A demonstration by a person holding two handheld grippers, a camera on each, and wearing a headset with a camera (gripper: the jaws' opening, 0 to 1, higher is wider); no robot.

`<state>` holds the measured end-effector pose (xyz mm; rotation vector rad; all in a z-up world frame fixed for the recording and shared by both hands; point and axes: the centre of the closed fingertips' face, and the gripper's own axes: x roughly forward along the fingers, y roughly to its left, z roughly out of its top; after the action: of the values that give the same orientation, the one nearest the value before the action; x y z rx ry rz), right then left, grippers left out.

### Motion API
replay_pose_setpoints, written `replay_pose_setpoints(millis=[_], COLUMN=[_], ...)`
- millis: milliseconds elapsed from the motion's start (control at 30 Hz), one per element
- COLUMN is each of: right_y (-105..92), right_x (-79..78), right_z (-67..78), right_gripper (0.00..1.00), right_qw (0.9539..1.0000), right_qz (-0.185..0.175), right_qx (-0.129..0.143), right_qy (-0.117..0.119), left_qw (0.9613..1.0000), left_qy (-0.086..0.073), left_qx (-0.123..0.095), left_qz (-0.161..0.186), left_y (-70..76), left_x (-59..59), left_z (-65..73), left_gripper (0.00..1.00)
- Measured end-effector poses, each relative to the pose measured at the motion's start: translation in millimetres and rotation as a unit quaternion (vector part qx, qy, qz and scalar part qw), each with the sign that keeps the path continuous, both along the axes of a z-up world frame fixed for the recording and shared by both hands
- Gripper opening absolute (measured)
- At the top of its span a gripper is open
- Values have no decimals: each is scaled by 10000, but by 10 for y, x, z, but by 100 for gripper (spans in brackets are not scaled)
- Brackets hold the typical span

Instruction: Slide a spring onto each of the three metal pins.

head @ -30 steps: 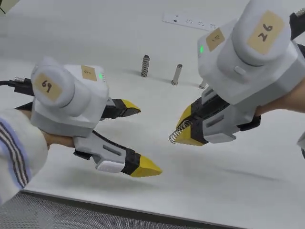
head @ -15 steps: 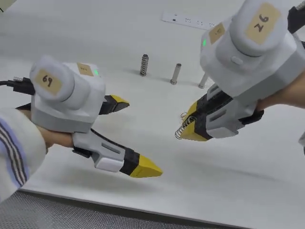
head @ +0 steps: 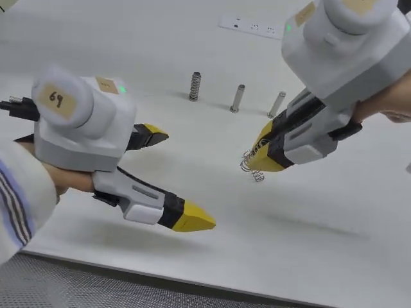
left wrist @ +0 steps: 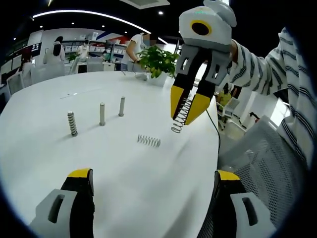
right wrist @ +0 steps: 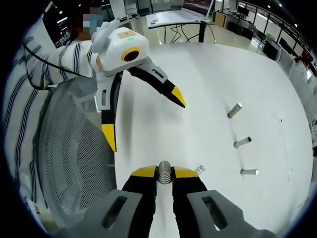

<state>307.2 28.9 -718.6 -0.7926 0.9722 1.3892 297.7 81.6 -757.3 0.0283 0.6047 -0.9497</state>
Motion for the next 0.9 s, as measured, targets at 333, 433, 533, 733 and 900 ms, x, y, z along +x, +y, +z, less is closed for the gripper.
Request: replay_pose_setpoints(millis=[333, 433, 533, 733, 900], right_y=[68, 94, 124, 155, 190], right_x=[376, 486, 543, 758, 941], right_z=[80, 97, 79, 43, 21], right_gripper=[8, 8, 8, 8, 8], right_qw=[9995, 9994, 9988, 9986, 9985], right_qz=[-267, -317, -481, -520, -520], right_qx=[-9, -19, 9, -85, -179], right_qy=[-170, -170, 91, -8, -81], left_qw=[9999, 9999, 9998, 9998, 9997], left_qy=[43, 9, 3, 18, 58], left_qx=[-20, -26, -37, 13, -4], left_qz=[99, 148, 176, 196, 232], left_y=[30, 45, 56, 91, 106], left_x=[35, 52, 58, 46, 43], left_z=[30, 51, 63, 56, 47], left_gripper=[98, 98, 98, 98, 98])
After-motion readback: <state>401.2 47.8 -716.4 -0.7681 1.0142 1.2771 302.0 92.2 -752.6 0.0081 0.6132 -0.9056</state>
